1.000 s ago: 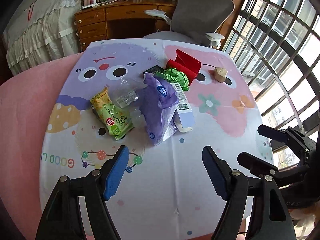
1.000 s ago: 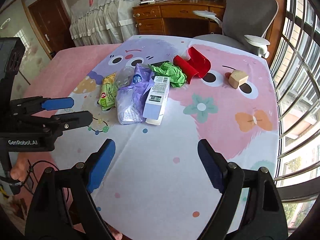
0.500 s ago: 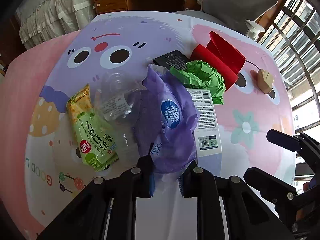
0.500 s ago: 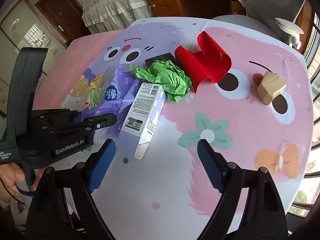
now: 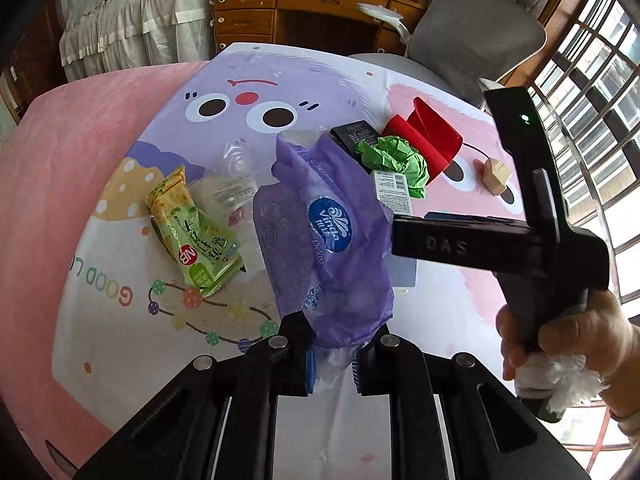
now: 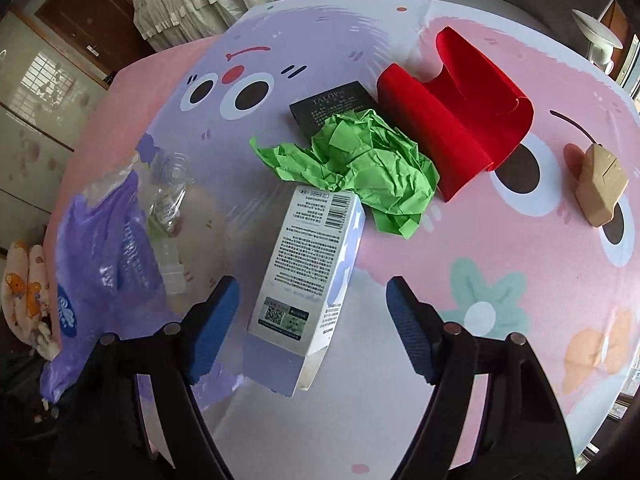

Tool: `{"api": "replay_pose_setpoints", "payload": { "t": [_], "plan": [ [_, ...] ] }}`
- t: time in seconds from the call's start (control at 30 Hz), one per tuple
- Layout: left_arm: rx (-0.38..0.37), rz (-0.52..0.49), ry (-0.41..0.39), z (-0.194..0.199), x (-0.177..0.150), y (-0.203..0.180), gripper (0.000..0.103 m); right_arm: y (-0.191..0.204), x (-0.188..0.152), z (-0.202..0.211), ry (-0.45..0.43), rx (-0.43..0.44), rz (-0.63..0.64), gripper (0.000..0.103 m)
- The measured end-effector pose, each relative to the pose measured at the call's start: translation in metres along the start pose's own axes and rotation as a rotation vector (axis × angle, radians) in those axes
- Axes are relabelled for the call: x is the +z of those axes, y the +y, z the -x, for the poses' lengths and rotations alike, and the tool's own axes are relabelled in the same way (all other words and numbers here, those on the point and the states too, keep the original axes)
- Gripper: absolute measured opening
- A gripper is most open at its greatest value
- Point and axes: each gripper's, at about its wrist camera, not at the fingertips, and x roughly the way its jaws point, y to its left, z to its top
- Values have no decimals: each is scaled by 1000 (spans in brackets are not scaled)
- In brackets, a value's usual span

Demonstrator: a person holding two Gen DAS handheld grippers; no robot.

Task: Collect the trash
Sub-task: 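Grasp the white box with the right tool while the left tool grasps the purple tissue pack, then carry both items down over the bin and open both tools to drop them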

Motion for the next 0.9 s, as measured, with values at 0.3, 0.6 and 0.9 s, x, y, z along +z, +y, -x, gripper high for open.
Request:
{"api": "replay_pose_setpoints", "payload": {
  "t": [0.3,0.6,0.9],
  "plan": [
    [-8,-81,-18,36,-42,-2,13,12,-10,-12,6,-65,5,35],
    [-44,-188,-63,92,-93,22,13,26,-79,32,-23,-53,-64,31],
    [-170,-374,-106,156,-181,86,13,108,-210,85,-96,-94,-206,31]
  ]
}}
